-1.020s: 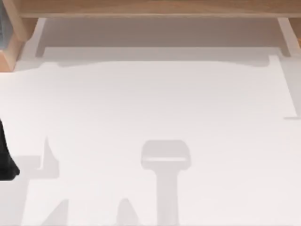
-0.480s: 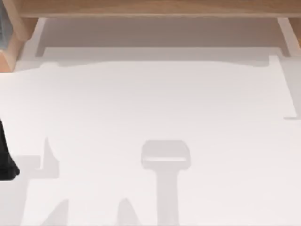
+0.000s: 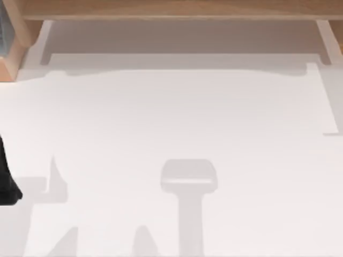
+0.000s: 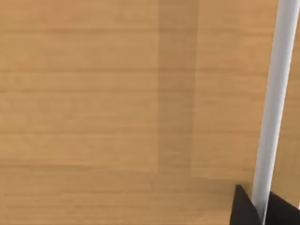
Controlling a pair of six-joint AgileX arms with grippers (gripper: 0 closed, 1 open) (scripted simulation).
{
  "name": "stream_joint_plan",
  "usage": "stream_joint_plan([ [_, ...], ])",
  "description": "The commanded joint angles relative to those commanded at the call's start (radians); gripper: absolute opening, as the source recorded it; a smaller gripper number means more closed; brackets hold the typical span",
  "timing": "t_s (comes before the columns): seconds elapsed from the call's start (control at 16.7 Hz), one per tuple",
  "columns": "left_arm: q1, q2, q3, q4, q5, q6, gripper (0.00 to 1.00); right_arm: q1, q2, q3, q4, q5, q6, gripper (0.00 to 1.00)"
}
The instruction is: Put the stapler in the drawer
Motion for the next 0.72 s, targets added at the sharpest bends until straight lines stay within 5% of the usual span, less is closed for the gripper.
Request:
stream_joint_plan([
  [0.72, 0.0, 0.0, 0.0, 0.0, 0.0, 0.0, 1.0, 0.104, 0.074, 0.204, -0.13, 0.107, 0.001, 0.0],
])
